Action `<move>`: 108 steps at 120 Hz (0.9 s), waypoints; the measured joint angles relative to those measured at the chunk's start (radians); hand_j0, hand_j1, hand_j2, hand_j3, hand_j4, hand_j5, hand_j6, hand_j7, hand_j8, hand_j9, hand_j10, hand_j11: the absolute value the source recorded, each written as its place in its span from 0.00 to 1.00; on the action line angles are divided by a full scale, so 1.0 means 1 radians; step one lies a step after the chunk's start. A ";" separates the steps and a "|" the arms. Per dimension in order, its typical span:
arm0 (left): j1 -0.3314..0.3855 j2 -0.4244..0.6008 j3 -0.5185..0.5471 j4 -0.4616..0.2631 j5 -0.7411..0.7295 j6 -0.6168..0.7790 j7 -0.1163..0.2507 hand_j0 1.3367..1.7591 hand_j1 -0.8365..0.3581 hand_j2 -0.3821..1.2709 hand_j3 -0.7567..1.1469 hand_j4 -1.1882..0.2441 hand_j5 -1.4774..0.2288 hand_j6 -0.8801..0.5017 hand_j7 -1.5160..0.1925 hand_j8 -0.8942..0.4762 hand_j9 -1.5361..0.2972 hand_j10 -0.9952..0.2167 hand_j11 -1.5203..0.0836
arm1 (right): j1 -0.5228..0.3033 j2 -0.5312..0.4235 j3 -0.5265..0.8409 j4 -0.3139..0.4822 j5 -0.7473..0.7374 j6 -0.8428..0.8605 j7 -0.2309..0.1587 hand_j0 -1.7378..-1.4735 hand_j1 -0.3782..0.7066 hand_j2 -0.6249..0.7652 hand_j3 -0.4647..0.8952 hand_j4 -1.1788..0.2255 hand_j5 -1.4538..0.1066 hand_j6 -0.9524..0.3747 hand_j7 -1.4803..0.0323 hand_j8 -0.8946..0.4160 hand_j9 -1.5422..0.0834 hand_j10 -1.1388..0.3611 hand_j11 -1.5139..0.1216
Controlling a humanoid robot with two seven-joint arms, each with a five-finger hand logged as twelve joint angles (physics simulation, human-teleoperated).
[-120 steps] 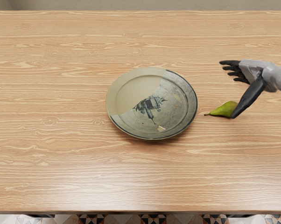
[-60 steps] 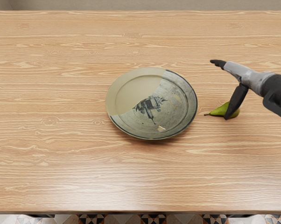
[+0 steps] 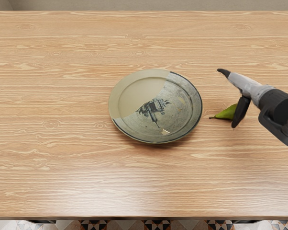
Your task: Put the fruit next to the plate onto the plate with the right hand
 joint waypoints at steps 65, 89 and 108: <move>0.000 0.000 0.000 0.000 0.000 0.000 0.000 0.76 0.99 0.23 0.40 0.83 0.87 0.64 0.89 0.65 0.84 0.82 0.95 | -0.011 0.085 -0.077 -0.115 -0.050 -0.159 0.000 0.30 0.03 0.45 0.34 0.84 0.93 0.71 0.98 0.68 0.95 0.76 0.93; 0.000 0.000 0.000 0.000 0.000 0.000 0.000 0.76 0.99 0.23 0.40 0.83 0.87 0.64 0.89 0.65 0.84 0.82 0.95 | -0.027 0.128 -0.086 -0.158 -0.052 -0.187 0.000 0.30 0.03 0.45 0.34 0.84 0.93 0.71 0.98 0.68 0.95 0.76 0.93; 0.000 0.000 0.000 0.000 0.000 0.000 0.000 0.76 0.99 0.23 0.40 0.83 0.87 0.64 0.89 0.65 0.84 0.82 0.95 | -0.043 0.144 -0.088 -0.172 -0.052 -0.196 0.000 0.30 0.05 0.45 0.34 0.82 0.91 0.70 0.96 0.66 0.93 0.74 0.91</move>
